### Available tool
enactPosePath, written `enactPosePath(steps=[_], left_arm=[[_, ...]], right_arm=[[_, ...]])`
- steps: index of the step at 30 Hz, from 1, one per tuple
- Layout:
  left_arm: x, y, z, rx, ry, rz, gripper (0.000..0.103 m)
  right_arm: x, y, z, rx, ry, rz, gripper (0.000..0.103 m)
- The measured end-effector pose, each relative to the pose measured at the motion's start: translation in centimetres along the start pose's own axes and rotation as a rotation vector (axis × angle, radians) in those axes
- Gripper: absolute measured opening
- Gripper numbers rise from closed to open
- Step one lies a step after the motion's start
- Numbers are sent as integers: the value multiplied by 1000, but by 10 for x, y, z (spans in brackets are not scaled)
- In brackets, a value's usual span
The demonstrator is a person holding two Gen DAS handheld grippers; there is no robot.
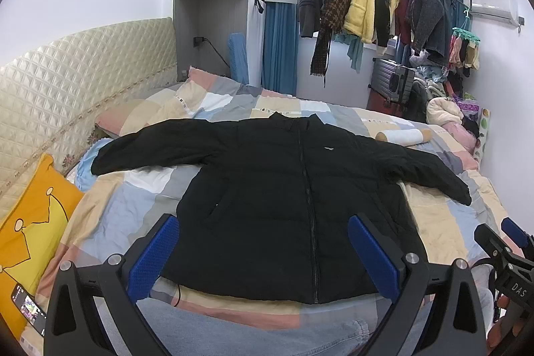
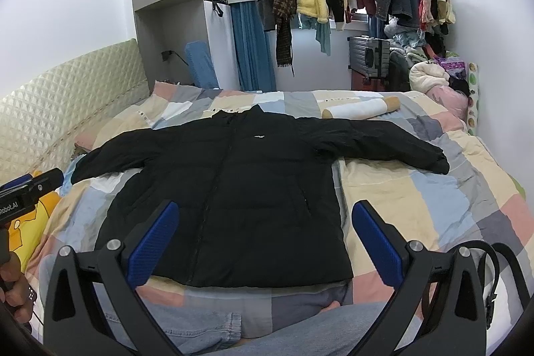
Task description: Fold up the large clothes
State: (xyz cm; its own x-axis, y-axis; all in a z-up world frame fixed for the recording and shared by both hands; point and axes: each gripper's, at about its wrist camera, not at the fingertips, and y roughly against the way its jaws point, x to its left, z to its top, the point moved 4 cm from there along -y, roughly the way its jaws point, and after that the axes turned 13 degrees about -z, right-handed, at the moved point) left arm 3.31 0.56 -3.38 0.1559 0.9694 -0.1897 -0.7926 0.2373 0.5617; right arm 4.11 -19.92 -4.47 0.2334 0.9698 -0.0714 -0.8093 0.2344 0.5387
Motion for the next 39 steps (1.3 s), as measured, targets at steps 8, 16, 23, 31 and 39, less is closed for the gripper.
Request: enactPosePath(steps=[8, 16, 23, 31, 39], left_arm=[[2, 3, 1, -9, 12, -15, 102], [6, 1, 3, 6, 13, -12, 102], [9, -1, 5, 13, 20, -13, 102], [5, -5, 8, 21, 10, -28, 102], [-9, -15, 16, 16, -10, -76, 102]], right_arm=[[2, 4, 4, -11, 2, 11, 103], [3, 4, 4, -7, 5, 15, 103], [4, 2, 3, -4, 3, 33, 103], [7, -5, 2, 13, 16, 37, 103], [-2, -10, 17, -4, -7, 38, 103]])
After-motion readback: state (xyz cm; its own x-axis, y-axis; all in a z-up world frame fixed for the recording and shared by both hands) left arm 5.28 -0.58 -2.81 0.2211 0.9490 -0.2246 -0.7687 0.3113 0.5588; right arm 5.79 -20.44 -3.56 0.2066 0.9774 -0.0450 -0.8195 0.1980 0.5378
